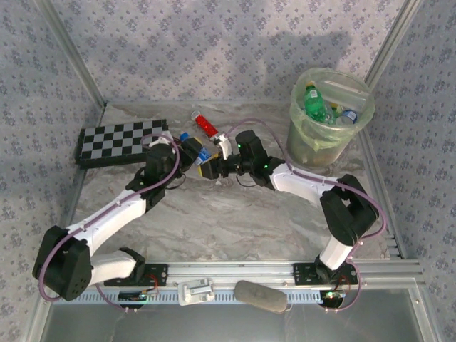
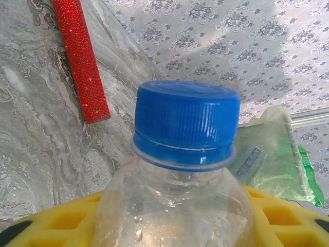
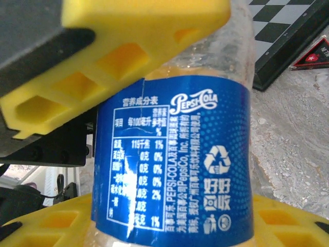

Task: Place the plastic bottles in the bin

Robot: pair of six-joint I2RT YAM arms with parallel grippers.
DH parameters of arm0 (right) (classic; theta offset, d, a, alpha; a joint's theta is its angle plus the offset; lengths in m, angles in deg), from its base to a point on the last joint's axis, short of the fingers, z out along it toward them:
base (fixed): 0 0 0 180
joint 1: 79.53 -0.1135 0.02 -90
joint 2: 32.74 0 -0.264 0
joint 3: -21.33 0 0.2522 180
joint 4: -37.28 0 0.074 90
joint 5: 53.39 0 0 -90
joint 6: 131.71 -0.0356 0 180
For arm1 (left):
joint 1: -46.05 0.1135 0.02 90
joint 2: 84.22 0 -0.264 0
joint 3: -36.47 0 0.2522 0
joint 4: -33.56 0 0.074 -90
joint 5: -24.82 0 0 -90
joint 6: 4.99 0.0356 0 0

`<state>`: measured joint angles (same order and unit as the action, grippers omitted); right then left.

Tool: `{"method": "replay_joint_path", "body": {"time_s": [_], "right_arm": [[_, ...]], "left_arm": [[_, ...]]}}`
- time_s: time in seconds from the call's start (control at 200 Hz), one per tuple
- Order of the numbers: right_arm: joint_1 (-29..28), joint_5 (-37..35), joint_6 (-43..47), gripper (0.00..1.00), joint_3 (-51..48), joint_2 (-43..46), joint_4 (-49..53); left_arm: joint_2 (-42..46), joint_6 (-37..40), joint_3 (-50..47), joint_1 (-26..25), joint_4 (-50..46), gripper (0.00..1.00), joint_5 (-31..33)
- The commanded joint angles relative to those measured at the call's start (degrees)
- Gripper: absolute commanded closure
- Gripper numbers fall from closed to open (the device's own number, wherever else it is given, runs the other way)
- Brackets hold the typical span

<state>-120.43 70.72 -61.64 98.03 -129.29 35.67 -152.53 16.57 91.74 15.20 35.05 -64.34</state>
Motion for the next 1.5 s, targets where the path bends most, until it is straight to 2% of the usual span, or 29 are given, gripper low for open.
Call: {"method": "replay_joint_path", "body": {"time_s": [0.0,0.15,0.26,0.475,0.595,0.755,0.9,1.039,1.224,1.344,1.494], "right_arm": [[0.25,-0.50,1.81,0.51,1.58,0.59,0.30],[1.68,-1.83,4.83,0.52,1.57,2.71,4.65],[3.46,-3.61,9.29,0.52,2.49,5.14,11.43],[8.35,-9.90,18.96,0.52,6.45,13.03,26.95],[11.59,-16.89,22.12,0.52,11.16,17.44,36.36],[16.14,-27.72,22.55,0.52,16.34,22.14,45.96],[21.46,-33.43,21.40,0.52,18.56,26.58,51.07],[28.14,-36.77,20.09,0.52,18.96,28.85,53.27],[36.13,-43.05,20.67,0.52,17.43,28.49,54.52],[40.75,-42.91,19.29,0.51,16.85,28.13,52.20],[43.89,-41.11,18.08,0.51,16.39,27.20,50.05]], "left_arm": [[0.41,-0.81,-0.12,0.48,2.23,0.33,-1.43],[2.19,1.75,0.57,1.42,-1.02,0.10,-0.33],[3.89,4.18,1.43,2.19,-4.35,0.00,1.15],[5.73,10.02,1.89,2.81,-9.88,0.00,5.45],[3.91,12.06,1.86,2.82,-10.47,0.00,4.86],[-1.76,14.86,2.89,2.82,-8.66,0.00,-1.76],[-8.07,16.23,5.72,2.74,-8.73,0.00,-10.09],[-12.33,16.39,7.46,2.38,-8.92,0.00,-13.60],[-13.28,17.01,8.56,2.07,-9.00,0.00,-13.33],[-13.92,17.42,9.71,2.03,-9.43,0.00,-13.31],[-14.75,18.17,11.21,2.02,-10.49,0.00,-13.60]]}}
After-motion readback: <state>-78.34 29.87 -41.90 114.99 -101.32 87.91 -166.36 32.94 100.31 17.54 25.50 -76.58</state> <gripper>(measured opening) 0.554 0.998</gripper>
